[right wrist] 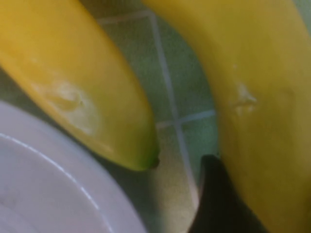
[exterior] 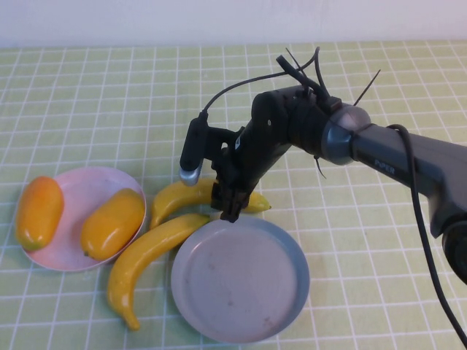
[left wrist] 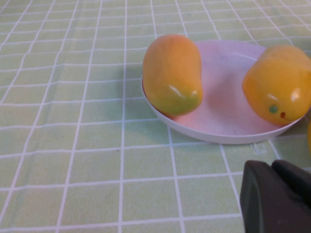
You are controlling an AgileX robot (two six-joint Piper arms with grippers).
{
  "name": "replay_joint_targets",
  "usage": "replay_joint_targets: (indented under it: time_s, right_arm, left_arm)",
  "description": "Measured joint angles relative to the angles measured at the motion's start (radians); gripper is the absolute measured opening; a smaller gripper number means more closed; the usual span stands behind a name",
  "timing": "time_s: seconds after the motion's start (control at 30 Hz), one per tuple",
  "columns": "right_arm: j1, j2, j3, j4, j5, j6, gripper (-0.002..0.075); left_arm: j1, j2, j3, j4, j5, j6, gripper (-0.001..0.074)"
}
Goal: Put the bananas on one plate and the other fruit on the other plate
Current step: Put another type of fruit in the right plate
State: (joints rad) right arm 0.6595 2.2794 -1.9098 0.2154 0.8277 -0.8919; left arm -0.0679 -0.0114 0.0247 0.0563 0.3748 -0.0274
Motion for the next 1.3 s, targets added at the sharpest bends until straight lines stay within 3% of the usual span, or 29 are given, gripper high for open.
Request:
replay_joint_targets:
  time_s: [0.3, 0.67, 1.03, 1.3]
  right_arm:
    - [-0.005, -0.012, -0.003, -0.002, 0.001, 0.115, 0.0314]
    - [-0.017, -0.268, 0.028, -0.079, 0.074, 0.785, 0.0314]
    - [-0.003, -0.621, 0.644, -0.099, -0.031, 1.124, 0.0314]
    - [0.074, -0.61, 0.758, -0.069, -0.099, 1.15, 0.0314]
  left_arm:
    - [0.0, 0.0, 0.0, 0.0, 0.0, 0.0, 0.0]
    - [0.0, 0.0, 0.0, 0.0, 0.0, 0.0, 0.0]
    - [0.0, 0.0, 0.0, 0.0, 0.0, 0.0, 0.0]
    - [0.0, 0.0, 0.0, 0.0, 0.002, 0.0, 0.0]
